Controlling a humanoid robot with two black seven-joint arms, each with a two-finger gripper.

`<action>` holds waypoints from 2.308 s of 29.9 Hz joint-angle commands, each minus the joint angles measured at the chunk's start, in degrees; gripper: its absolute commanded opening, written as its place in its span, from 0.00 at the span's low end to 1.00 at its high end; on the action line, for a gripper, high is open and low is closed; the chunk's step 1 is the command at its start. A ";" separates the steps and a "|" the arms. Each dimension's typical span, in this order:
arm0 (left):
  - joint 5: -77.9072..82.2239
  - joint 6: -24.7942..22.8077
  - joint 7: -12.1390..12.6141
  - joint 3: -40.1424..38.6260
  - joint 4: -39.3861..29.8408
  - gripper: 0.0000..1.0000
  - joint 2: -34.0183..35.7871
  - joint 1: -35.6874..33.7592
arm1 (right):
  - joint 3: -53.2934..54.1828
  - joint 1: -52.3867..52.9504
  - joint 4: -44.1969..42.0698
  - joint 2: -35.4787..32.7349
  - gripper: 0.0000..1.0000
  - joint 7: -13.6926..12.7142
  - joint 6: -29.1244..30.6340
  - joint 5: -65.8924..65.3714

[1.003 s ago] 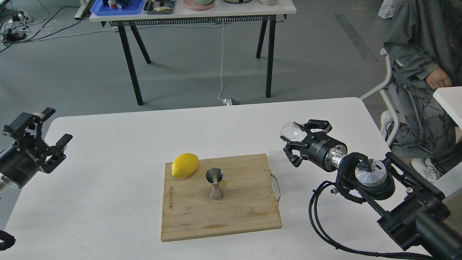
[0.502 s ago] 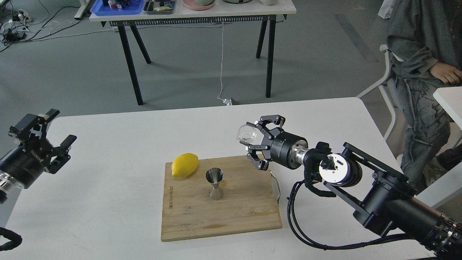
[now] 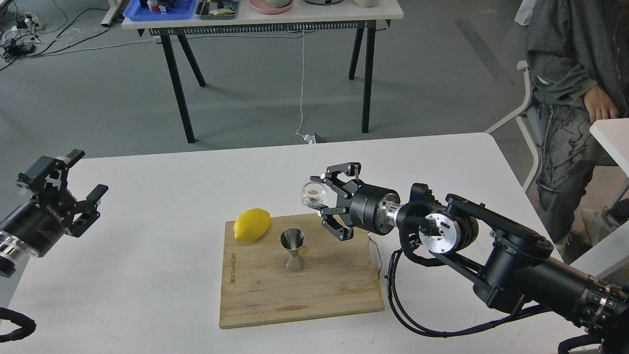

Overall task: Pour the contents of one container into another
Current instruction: 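Carry the glass with the right gripper above the jigger, then tilt the glass with the right gripper to pour into the jigger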

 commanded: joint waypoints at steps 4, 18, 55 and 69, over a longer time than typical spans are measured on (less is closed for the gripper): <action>-0.01 0.00 0.00 1.07 0.00 0.96 0.00 -0.01 | -4.41 2.06 -0.01 0.09 0.41 -0.50 0.80 -3.84; -0.01 0.00 0.00 1.07 0.00 0.96 0.00 -0.09 | -6.70 4.52 -0.01 0.35 0.40 -1.47 3.09 -6.57; -0.01 0.00 0.00 1.16 0.00 0.96 0.08 -0.45 | -16.11 11.91 -0.01 0.26 0.40 -0.68 4.58 -20.98; -0.01 0.00 0.00 1.16 0.00 0.96 0.08 -0.45 | -18.39 13.75 -0.01 -0.17 0.39 -0.59 6.51 -23.35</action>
